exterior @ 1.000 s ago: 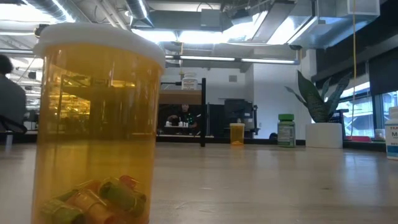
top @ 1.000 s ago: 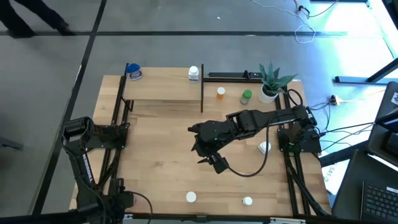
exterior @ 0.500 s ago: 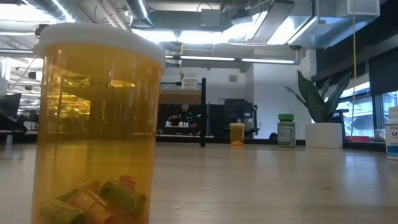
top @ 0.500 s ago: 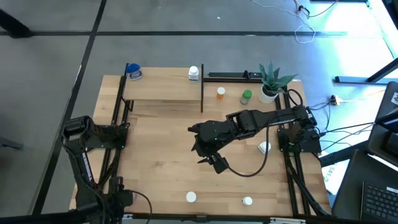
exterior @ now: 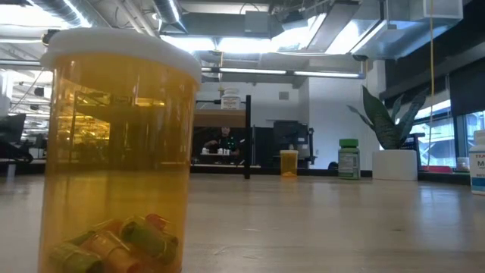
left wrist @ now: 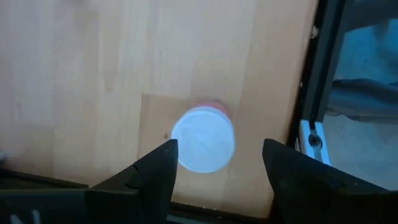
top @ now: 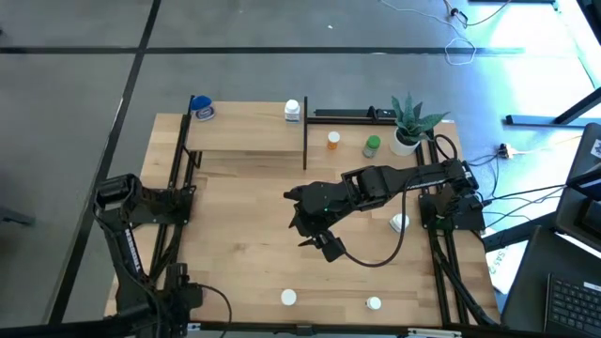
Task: Pick and place medicine bottles onto shelf by color
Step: Put the pink pill bottle on the shelf
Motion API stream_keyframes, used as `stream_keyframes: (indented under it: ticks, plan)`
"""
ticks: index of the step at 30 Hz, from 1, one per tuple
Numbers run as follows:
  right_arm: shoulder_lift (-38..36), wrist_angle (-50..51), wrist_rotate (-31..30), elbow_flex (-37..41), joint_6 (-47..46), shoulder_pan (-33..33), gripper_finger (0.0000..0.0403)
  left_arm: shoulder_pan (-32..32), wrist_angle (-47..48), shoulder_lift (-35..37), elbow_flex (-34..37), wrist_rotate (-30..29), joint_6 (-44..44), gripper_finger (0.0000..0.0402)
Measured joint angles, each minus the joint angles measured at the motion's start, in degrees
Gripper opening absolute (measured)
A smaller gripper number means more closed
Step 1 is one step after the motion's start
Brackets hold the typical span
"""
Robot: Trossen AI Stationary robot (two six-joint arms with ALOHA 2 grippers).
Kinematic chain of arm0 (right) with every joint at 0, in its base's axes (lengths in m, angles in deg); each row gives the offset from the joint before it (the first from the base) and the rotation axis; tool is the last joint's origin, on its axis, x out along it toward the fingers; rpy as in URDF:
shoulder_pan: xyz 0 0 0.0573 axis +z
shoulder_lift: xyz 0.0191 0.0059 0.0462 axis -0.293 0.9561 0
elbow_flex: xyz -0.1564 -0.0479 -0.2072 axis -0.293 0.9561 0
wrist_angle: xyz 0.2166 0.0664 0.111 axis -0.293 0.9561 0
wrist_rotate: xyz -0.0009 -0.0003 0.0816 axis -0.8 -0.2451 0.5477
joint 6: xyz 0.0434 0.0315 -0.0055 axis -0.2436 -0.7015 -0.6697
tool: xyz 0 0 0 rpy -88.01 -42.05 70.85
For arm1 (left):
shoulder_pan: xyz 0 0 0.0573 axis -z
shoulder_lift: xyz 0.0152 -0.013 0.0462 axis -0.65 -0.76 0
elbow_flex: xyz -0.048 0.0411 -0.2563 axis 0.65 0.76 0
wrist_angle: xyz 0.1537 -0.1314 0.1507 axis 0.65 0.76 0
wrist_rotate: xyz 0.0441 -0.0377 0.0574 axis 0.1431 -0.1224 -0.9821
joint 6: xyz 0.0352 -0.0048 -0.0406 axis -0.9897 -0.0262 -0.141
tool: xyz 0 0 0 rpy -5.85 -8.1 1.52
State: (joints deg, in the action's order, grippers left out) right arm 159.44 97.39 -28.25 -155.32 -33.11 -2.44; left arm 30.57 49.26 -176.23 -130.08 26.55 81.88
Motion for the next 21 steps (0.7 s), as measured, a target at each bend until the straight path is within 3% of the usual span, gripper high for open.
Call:
stream_keyframes:
  ticks: [21]
  plan:
    - [0.0,0.0,0.0,0.0,0.0,0.0,0.0239,-0.6,1.2,0.0,0.1,-0.6,5.0,0.0229]
